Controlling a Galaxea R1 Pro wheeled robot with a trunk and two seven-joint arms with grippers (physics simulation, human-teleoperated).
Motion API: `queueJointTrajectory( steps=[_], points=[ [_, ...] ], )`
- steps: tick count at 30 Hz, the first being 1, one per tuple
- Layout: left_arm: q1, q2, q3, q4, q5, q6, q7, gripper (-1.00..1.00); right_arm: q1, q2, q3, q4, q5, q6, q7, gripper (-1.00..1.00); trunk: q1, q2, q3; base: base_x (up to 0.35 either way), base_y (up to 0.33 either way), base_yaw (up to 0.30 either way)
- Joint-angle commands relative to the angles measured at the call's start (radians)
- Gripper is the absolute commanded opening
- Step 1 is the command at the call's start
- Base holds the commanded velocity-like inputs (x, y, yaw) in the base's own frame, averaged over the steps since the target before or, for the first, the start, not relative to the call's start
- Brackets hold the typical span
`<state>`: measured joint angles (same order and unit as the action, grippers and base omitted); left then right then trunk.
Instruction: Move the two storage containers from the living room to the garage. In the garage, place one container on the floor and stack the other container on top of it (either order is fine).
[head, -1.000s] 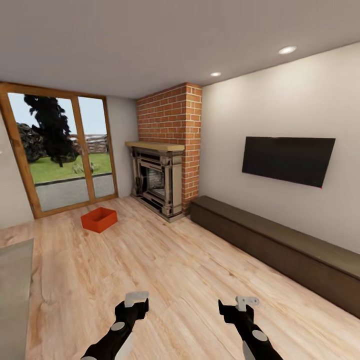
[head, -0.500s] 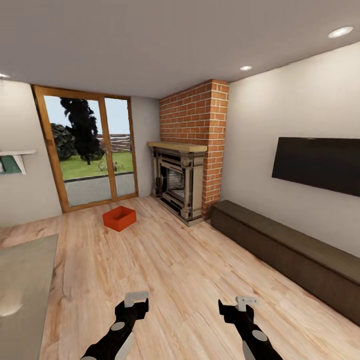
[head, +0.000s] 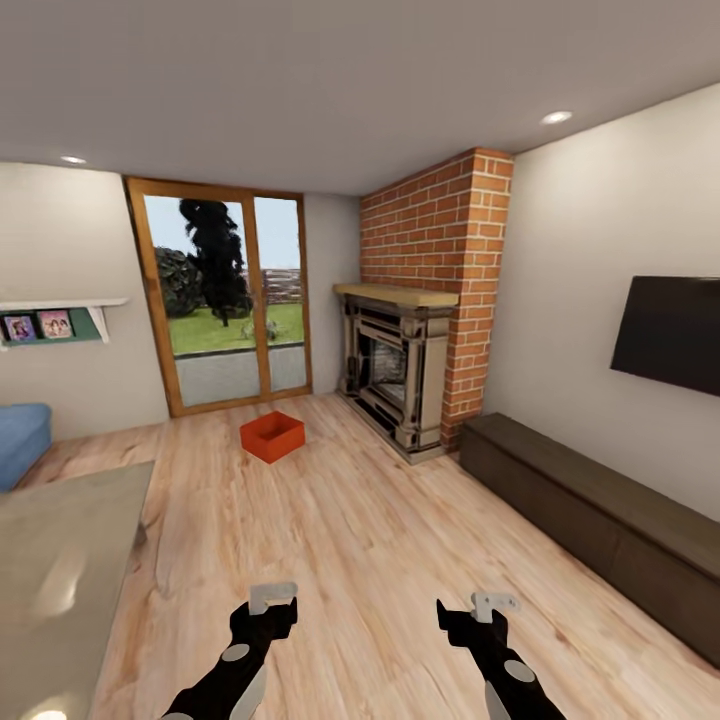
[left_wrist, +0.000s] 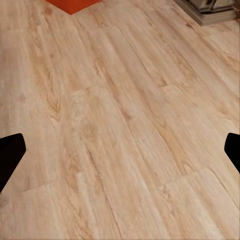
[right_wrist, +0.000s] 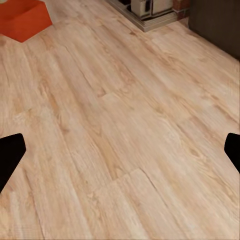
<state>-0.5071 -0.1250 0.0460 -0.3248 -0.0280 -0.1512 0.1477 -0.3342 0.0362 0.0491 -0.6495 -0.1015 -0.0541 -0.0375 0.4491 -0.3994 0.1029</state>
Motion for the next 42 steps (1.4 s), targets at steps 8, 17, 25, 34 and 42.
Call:
queueJointTrajectory(
  steps=[8,17,25,34,42],
  points=[
    [-0.001,-0.001,0.005,0.002,-0.003,-0.004,0.001,1.00,0.000,-0.001,0.005,0.001,-0.010,-0.004,-0.004,1.00,0.001,-0.001,0.000,0.318,-0.173,0.271],
    [-0.001,-0.002,0.005,0.001,-0.003,-0.004,0.001,1.00,0.000,0.000,0.005,0.001,-0.010,-0.004,-0.004,1.00,0.001,-0.001,0.000,0.318,-0.174,0.271],
    [-0.001,-0.002,0.005,0.002,-0.003,-0.004,0.001,1.00,0.000,0.001,0.005,0.001,-0.010,-0.004,-0.004,1.00,0.001,-0.001,0.000,0.318,-0.173,0.271],
    [-0.001,-0.002,0.006,0.002,-0.003,-0.004,0.001,1.00,0.000,0.001,0.005,0.001,-0.010,-0.004,-0.004,1.00,0.001,-0.001,0.000,0.318,-0.174,0.271],
    [-0.001,-0.002,0.005,0.002,-0.003,-0.004,0.001,1.00,0.000,0.001,0.005,0.001,-0.010,-0.004,-0.004,1.00,0.001,-0.001,0.000,0.307,-0.200,0.271]
  ],
)
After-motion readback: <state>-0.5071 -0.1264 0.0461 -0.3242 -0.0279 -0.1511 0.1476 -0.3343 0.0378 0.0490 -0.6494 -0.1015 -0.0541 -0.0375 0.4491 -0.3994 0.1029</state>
